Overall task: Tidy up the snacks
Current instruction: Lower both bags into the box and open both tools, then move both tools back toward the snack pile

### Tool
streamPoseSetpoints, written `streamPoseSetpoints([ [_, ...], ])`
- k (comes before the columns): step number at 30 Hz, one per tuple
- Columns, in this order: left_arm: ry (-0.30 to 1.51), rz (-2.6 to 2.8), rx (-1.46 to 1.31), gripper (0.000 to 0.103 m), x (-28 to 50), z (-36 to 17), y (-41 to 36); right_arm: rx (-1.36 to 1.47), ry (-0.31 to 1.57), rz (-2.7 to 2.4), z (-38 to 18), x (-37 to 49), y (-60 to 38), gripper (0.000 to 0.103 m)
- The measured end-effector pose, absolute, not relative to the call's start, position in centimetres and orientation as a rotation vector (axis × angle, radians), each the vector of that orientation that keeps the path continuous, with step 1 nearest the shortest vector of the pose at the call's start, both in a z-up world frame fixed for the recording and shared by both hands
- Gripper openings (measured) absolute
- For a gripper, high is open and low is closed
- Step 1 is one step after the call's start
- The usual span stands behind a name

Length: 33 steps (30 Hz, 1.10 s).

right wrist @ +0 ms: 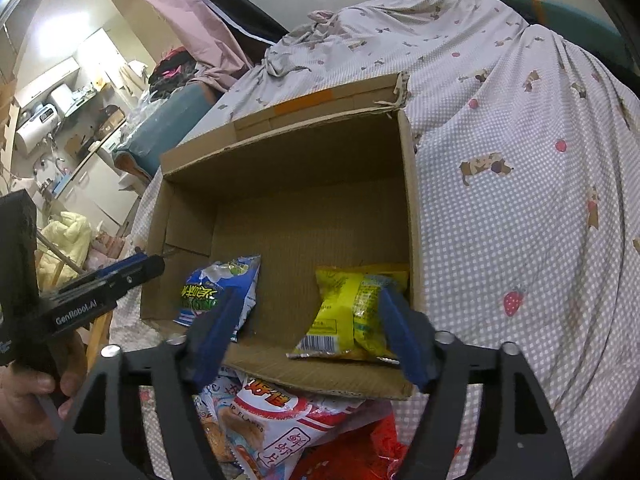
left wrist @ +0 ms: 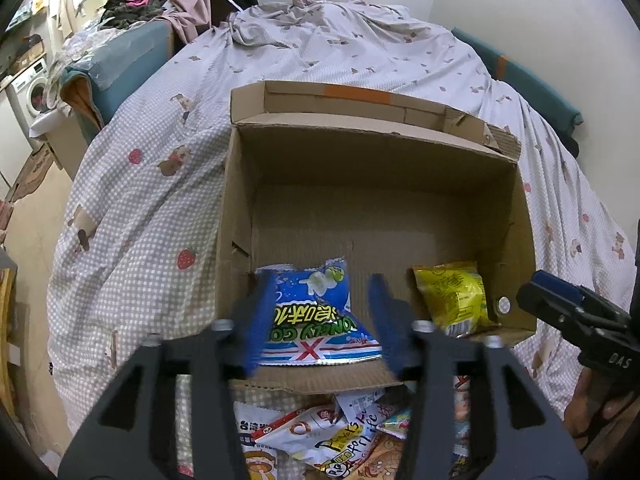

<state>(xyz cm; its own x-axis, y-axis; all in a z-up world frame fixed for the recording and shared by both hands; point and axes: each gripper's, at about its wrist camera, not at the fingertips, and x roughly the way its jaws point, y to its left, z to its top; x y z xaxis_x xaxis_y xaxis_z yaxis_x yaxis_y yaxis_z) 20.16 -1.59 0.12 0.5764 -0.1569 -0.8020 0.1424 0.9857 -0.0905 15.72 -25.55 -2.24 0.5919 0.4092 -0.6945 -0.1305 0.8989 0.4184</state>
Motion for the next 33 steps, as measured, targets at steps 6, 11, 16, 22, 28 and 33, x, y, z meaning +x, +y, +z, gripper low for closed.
streamPoseSetpoints([
  [6, 0.920, -0.166, 0.001, 0.072, 19.7, 0.6, -1.7, 0.354, 0.882, 0.314, -1.9, 15.5, -25.9, 0.080],
  [11, 0.904, -0.176, -0.008, 0.072, 18.9, 1.1, -1.3, 0.353, 0.877, 0.304, -1.6, 15.1, -26.0, 0.080],
  [16, 0.892, -0.155, -0.007, 0.072, 18.1, 1.5, -0.3, 0.360, 0.889, 0.290, -1.5, 14.2, -26.3, 0.080],
  [22, 0.867, -0.155, 0.017, 0.072, 16.5, 2.7, 0.2, 0.336, 0.886, 0.285, -0.7, 12.5, -26.2, 0.080],
  [28, 0.861, -0.146, 0.024, 0.072, 14.5, 3.1, 0.5, 0.333, 0.892, 0.283, -0.3, 10.7, -26.2, 0.080],
  [33, 0.872, -0.134, 0.015, 0.072, 13.0, 3.0, 1.0, 0.343, 0.895, 0.278, -0.1, 9.1, -26.4, 0.080],
])
